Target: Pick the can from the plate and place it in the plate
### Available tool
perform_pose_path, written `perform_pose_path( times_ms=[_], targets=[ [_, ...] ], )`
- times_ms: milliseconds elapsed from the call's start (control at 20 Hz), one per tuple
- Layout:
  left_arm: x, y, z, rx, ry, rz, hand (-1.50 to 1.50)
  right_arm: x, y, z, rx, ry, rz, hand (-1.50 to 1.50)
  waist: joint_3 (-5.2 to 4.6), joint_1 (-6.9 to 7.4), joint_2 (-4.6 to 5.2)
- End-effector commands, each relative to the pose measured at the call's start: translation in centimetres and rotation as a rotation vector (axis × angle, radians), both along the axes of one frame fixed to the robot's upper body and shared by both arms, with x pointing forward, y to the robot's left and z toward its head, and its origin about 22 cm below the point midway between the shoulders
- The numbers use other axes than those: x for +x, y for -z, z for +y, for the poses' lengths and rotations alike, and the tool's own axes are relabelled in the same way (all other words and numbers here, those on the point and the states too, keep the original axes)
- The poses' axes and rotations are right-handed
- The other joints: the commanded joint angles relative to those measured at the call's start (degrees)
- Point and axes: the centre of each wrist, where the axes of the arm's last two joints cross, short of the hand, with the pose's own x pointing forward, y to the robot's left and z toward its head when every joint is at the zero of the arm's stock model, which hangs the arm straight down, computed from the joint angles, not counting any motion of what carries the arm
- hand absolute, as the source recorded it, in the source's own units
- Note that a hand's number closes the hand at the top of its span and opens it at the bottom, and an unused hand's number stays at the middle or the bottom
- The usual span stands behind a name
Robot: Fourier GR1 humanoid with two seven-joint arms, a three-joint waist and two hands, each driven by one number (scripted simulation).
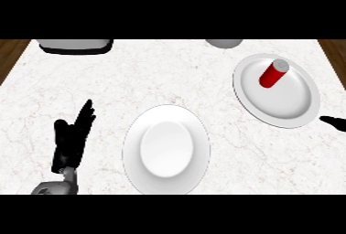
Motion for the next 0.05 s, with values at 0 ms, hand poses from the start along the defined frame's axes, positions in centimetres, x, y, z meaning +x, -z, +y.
perform_pose_path(
  times_ms=[0],
  targets=[
    [0.37, 0.36, 1.07, -0.001, 0.006, 0.000, 0.00, -1.23, -0.46, -1.59, -0.029, 0.023, 0.040, -1.50, 0.04, 0.18, 0.17]
  ],
)
